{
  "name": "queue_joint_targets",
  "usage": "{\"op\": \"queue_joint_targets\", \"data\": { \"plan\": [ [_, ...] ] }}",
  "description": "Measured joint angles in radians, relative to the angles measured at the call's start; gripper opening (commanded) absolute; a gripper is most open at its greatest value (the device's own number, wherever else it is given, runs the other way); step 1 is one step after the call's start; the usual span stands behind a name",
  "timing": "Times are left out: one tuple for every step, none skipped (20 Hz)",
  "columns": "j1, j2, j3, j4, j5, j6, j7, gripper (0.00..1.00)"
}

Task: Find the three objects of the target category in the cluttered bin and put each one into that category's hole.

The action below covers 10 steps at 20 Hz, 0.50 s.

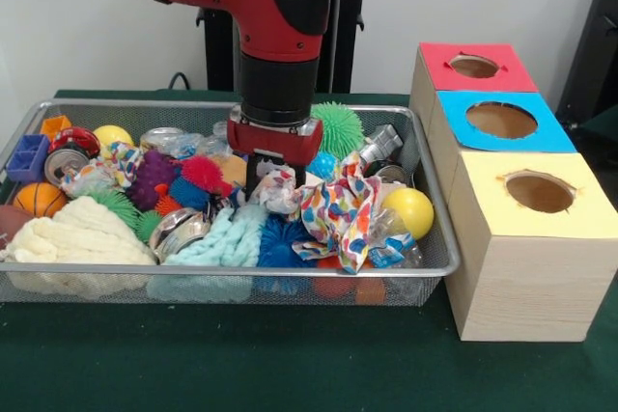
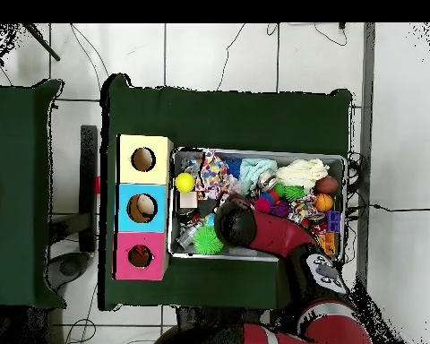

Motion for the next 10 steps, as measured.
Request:
{"op": "queue_joint_targets", "data": {
  "plan": [
    [0.002, -0.001, -0.002, 0.004, 0.008, 0.000, 0.000, 1.00],
    [0.004, -0.002, -0.005, 0.007, 0.016, 0.000, 0.000, 1.00],
    [0.005, -0.002, -0.006, 0.009, 0.022, -0.002, 0.000, 1.00],
    [0.006, -0.002, -0.008, 0.012, 0.031, -0.005, 0.000, 1.00],
    [0.007, -0.001, -0.008, 0.013, 0.038, -0.010, 0.000, 1.00],
    [0.007, 0.000, -0.008, 0.014, 0.042, -0.013, 0.000, 1.00],
    [0.007, 0.003, -0.008, 0.015, 0.049, -0.023, 0.000, 1.00],
    [0.007, 0.004, -0.008, 0.015, 0.051, -0.027, 0.000, 1.00],
    [0.007, 0.007, -0.008, 0.015, 0.055, -0.034, 0.000, 1.00],
    [0.008, 0.010, -0.009, 0.016, 0.059, -0.040, 0.000, 1.00]
  ]
}}
